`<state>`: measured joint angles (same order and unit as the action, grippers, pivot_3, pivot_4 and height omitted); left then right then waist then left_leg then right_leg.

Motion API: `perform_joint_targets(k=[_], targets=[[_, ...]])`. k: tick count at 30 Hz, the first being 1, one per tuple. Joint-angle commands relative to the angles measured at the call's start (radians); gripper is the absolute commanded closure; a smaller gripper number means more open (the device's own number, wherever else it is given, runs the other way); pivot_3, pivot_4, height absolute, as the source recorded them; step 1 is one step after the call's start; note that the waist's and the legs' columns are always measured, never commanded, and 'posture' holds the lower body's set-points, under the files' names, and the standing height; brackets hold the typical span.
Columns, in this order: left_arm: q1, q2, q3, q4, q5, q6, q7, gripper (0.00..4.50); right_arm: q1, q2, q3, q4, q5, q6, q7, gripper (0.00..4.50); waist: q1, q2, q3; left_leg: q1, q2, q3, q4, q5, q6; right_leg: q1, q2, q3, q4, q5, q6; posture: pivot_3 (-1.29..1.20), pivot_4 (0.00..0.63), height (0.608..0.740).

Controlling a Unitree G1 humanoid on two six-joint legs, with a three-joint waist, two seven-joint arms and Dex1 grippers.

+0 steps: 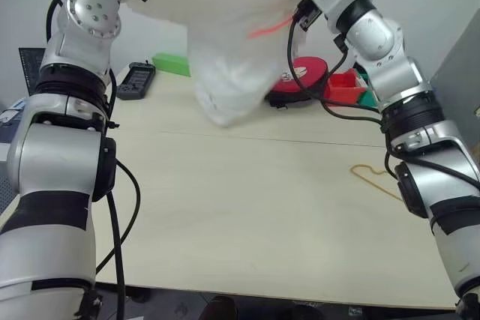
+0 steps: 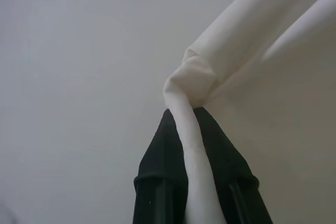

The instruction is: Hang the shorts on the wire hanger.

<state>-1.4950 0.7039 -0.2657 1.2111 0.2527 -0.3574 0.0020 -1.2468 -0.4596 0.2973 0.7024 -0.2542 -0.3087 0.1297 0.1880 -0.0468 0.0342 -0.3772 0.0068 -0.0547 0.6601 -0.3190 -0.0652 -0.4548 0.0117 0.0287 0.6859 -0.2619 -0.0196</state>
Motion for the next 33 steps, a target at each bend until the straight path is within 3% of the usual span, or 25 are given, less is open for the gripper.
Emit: perform_joint_targets(k=[1, 5, 7, 9, 11, 17, 25, 33], targets=[[0.127, 0.051, 0.067, 0.079, -0.043, 0.104, -0.224, 4.50, 0.199, -0.028, -0.023, -0.121, 0.020, 0.062, 0.103, 4.45, -0.001, 0.001, 0.001, -0.001, -0.001, 0.000, 0.000, 0.000, 0.000, 0.003, 0.001, -0.006, -0.006, 0.000, 0.001, 0.38, 0.000, 0.740], [0.376, 0.037, 0.030, 0.003, -0.075, 0.169, -0.679, 4.50, 0.440, -0.065, 0.039, -0.331, 0.032, 0.279, 0.364, 4.45, -0.001, 0.004, 0.003, 0.001, -0.004, -0.001, 0.009, 0.003, 0.003, 0.012, -0.003, -0.013, -0.009, 0.006, 0.013, 0.38, 0.000, 0.740], [0.624, 0.094, -0.040, -0.233, -0.113, 0.201, -1.003, 4.50, 0.551, -0.117, 0.076, -0.432, 0.039, 0.377, 0.503, 4.45, -0.003, 0.007, 0.005, 0.005, -0.004, -0.003, 0.017, 0.004, 0.004, 0.018, -0.001, -0.013, -0.005, 0.007, 0.014, 0.38, 0.000, 0.740], [0.830, 0.158, -0.037, -0.509, -0.174, 0.251, -1.134, 4.50, 0.641, -0.154, 0.090, -0.538, 0.072, 0.483, 0.616, 4.45, -0.013, 0.020, 0.006, 0.021, -0.002, -0.004, 0.016, 0.001, 0.011, 0.035, 0.000, -0.012, -0.006, 0.006, 0.014, 0.37, 0.000, 0.740], [0.944, 0.196, 0.001, -0.711, -0.218, 0.359, -1.169, 4.50, 0.711, -0.193, 0.105, -0.640, 0.098, 0.576, 0.712, 4.45, -0.015, 0.018, 0.008, 0.033, 0.001, -0.003, 0.016, -0.002, 0.015, 0.046, 0.001, -0.012, -0.005, 0.004, 0.012, 0.37, 0.000, 0.740], [1.110, 0.293, 0.009, -1.017, -0.268, 0.539, -1.284, 4.50, 0.877, -0.339, 0.164, -0.865, 0.106, 0.677, 0.910, 4.45, -0.016, 0.028, 0.002, 0.035, 0.004, -0.012, 0.019, -0.005, 0.023, 0.051, 0.005, -0.015, -0.003, 0.001, 0.008, 0.37, 0.000, 0.740], [1.246, 0.402, -0.018, -1.169, -0.260, 0.521, -1.394, 4.50, 0.951, -0.403, 0.149, -1.001, 0.152, 0.776, 1.003, 4.45, -0.025, 0.028, 0.002, 0.038, 0.004, -0.013, 0.018, -0.008, 0.029, 0.050, 0.008, -0.015, -0.003, -0.001, 0.006, 0.35, 0.000, 0.740], [1.222, 0.376, -0.034, -1.180, -0.239, 0.515, -1.403, 4.50, 1.014, -0.487, 0.136, -1.126, 0.269, 0.892, 1.103, 4.45, -0.018, 0.027, 0.002, 0.037, 0.004, -0.013, 0.019, -0.009, 0.029, 0.051, 0.007, -0.017, -0.004, -0.002, 0.008, 0.34, 0.000, 0.740]])
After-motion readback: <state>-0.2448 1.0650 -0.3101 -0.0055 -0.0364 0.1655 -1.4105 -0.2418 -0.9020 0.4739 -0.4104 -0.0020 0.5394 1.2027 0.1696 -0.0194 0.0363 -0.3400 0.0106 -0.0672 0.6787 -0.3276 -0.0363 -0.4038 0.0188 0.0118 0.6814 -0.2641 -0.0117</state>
